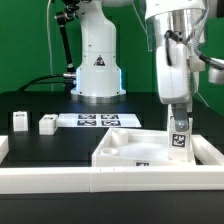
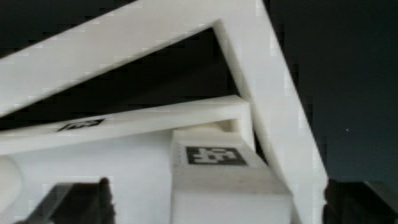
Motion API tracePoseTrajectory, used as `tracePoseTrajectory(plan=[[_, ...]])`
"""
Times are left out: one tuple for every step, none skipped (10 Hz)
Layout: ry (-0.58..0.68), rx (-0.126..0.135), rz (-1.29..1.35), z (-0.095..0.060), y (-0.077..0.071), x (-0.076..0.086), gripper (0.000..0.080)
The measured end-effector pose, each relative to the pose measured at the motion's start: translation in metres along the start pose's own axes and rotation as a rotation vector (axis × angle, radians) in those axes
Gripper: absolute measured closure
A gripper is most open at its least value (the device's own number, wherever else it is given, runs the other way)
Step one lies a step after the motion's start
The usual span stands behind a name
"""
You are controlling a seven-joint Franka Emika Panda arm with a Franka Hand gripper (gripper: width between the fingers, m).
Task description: Assemble square table
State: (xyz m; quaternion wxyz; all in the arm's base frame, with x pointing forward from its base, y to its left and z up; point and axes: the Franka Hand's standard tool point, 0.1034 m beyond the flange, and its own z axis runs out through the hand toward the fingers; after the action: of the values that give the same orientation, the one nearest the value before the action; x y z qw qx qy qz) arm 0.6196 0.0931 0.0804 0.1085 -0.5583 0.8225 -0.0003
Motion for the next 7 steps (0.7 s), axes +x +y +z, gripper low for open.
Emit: tracePoseTrajectory(plan=[[-0.003,-0.027,-0.043,-0.0002,-0.0011,-0.0018,0.0173],[-0.003,-0.021,-0.077,0.0000,-0.0022,-0.0028,0.0173],[-0.003,-0.021,-0.170,0.0002,-0.0022,-0.0023,0.0154],[-0.004,-0.021,-0.277,0.0001,-0.0025,-0.0019,0.0151],[-0.004,-0.021,-0.317,0.0001,-0.0024,-0.0019,0.0151],[-0.005,-0.021,-0.410,0.0001,-0.0024,-0.0018,0.0150],[0.002,-0.051,-0.525,0.0005,0.0008,-0.0024,0.0150]])
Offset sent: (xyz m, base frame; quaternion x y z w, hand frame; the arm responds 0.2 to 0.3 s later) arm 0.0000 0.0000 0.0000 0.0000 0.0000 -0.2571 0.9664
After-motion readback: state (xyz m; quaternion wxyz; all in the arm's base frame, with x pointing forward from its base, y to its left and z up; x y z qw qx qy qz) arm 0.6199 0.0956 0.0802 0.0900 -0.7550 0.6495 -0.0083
